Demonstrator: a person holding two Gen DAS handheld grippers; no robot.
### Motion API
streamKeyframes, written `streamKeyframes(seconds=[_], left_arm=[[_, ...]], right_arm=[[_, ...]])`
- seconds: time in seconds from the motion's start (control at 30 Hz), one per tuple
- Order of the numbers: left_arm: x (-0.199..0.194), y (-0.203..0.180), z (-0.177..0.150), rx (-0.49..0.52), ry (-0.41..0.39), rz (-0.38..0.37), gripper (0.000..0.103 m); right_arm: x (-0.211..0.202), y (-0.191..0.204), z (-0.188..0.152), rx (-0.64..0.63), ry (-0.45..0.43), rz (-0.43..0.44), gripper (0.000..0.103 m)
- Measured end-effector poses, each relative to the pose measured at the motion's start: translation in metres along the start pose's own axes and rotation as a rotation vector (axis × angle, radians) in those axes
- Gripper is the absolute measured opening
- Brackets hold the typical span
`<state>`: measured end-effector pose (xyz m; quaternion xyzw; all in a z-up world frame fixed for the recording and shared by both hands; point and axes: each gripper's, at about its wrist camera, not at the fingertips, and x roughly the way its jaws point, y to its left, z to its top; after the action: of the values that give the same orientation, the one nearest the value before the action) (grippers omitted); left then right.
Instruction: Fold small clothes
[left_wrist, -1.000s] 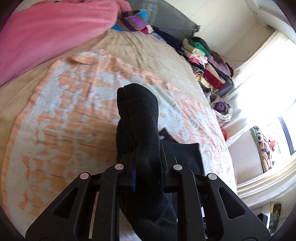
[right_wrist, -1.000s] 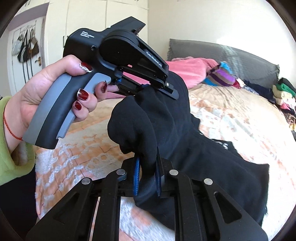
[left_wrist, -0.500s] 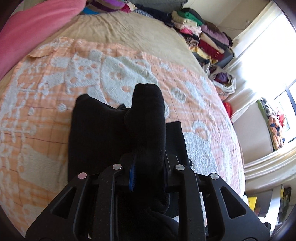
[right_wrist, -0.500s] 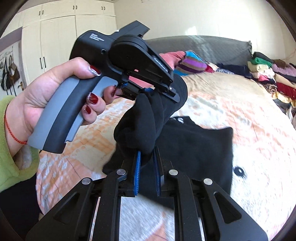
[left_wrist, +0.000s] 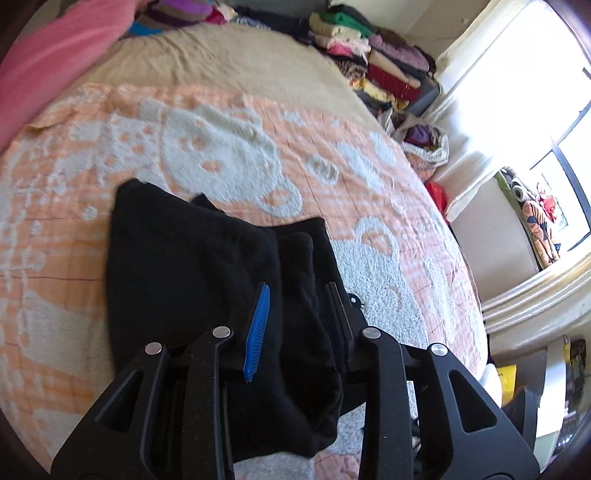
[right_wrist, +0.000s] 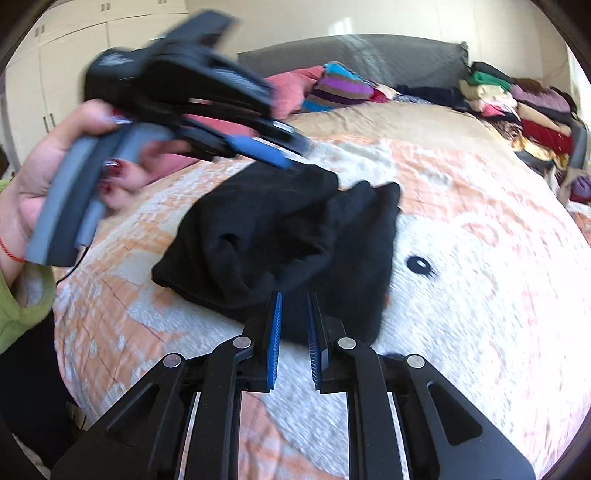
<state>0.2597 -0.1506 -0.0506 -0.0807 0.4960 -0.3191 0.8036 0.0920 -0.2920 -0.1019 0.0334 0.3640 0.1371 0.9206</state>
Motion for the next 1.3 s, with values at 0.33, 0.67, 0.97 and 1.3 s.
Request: streamKeyframes(seconds=[0.33, 0.67, 0.97, 1.3], left_arm=[[-0.057, 0.067, -0.062, 0.017, -0.076, 0.232, 0.030], [-0.033, 0.074, -0.069, 0.081, -0.059, 0.199, 0.041], [-0.026, 0.070, -0.071, 0.080, -0.038, 0.154, 0.052], [-0.009, 0.064, -0.076, 0.117, -0.013, 0.205, 0.053]], right_arm=[[0.000, 0.030, 0.039, -0.075, -0.011, 0.186, 0.043], [0.072, 0.025, 0.042, -0.069, 0.211, 0.271, 0.020], [0.040, -0.008, 0.029, 0.069, 0.182, 0.229, 0.011], [0.032, -0.018, 0.047, 0.153, 0.161, 0.222, 0.024]])
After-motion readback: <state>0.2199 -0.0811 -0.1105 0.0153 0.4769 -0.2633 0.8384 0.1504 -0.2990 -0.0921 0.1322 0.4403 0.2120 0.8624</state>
